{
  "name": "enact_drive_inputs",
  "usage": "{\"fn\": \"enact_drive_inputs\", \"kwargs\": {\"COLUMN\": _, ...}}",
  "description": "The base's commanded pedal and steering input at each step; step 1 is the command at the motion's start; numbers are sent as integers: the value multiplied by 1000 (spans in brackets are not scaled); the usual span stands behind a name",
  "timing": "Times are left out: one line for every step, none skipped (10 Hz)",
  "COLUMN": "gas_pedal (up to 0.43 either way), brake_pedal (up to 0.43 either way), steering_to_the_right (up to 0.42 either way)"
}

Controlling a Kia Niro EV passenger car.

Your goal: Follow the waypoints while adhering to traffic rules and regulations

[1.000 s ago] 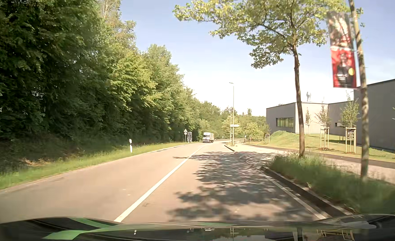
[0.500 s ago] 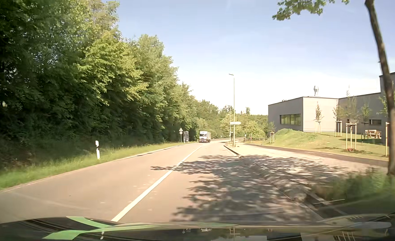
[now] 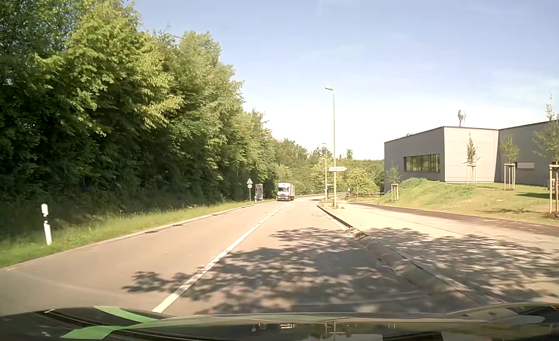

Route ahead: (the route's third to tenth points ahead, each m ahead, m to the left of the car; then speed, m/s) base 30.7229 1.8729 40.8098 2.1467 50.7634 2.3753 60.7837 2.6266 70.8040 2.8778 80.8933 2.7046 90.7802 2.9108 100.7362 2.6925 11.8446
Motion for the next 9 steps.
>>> {"fn": "enact_drive_inputs", "kwargs": {"gas_pedal": 28, "brake_pedal": 0, "steering_to_the_right": -1}}
{"fn": "enact_drive_inputs", "kwargs": {"gas_pedal": 28, "brake_pedal": 0, "steering_to_the_right": -2}}
{"fn": "enact_drive_inputs", "kwargs": {"gas_pedal": 20, "brake_pedal": 0, "steering_to_the_right": -2}}
{"fn": "enact_drive_inputs", "kwargs": {"gas_pedal": 20, "brake_pedal": 0, "steering_to_the_right": -2}}
{"fn": "enact_drive_inputs", "kwargs": {"gas_pedal": 20, "brake_pedal": 0, "steering_to_the_right": -2}}
{"fn": "enact_drive_inputs", "kwargs": {"gas_pedal": 20, "brake_pedal": 0, "steering_to_the_right": -2}}
{"fn": "enact_drive_inputs", "kwargs": {"gas_pedal": 20, "brake_pedal": 0, "steering_to_the_right": -2}}
{"fn": "enact_drive_inputs", "kwargs": {"gas_pedal": 20, "brake_pedal": 0, "steering_to_the_right": -2}}
{"fn": "enact_drive_inputs", "kwargs": {"gas_pedal": 20, "brake_pedal": 0, "steering_to_the_right": -2}}
